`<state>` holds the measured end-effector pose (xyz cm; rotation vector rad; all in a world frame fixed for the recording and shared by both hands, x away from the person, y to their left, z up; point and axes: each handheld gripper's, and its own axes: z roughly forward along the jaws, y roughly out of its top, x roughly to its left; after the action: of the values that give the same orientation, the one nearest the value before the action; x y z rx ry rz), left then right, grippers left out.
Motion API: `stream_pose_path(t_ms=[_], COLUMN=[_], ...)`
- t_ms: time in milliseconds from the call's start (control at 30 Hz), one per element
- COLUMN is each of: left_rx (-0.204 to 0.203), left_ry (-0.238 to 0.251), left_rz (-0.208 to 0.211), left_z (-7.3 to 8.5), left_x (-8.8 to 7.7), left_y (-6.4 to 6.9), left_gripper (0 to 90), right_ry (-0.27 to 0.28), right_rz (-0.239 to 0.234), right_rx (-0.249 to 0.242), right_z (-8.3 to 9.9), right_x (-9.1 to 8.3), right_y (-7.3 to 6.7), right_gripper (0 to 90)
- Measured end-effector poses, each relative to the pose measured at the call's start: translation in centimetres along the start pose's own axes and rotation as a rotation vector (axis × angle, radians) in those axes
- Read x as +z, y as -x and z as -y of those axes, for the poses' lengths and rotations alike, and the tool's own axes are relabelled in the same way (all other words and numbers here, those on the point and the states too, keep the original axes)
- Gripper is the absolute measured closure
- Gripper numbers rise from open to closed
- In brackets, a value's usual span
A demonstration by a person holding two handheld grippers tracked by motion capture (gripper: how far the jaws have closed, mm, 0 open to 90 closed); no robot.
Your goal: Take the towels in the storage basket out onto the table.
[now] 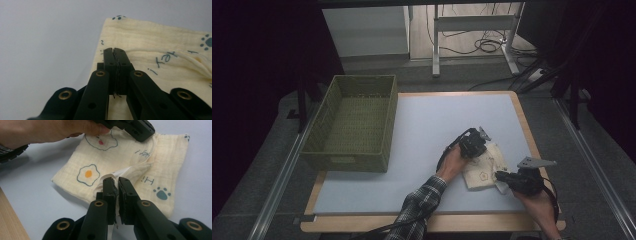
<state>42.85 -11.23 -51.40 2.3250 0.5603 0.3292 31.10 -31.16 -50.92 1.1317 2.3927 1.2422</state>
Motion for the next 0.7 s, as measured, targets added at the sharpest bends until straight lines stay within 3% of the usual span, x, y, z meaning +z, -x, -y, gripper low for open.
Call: stream_pose_path(t_ms=[233, 400, 567, 700], left_rx=[-0.008, 0.004, -0.015, -0.051], left_ry=[0.117, 0.105, 0.06, 0.084], left_rz=[-0.034, -0.039, -0.041, -0.046], left_z=[-1.5, -2.4, -2.2, -1.8], left_x=[-2.2, -1.4, 0.9, 0.6], left_y=[-0.1, 0.0, 0.1, -0.3], left_gripper=[90.0, 89.9, 88.8, 66.9], right_ry=[0.039, 0.04, 0.015, 0.019], right_rz=[0.009, 0.034, 0.054, 0.072], right_rx=[-0.003, 0.006, 0.04, 0.052], right_z=[-0.7, -0.8, 0.0, 0.6], right_x=[-1.0, -1.4, -1.0, -1.7], right_y=[0.0, 0.6, 1.6, 2.0], right_gripper=[84.3, 84.2, 82.1, 73.9])
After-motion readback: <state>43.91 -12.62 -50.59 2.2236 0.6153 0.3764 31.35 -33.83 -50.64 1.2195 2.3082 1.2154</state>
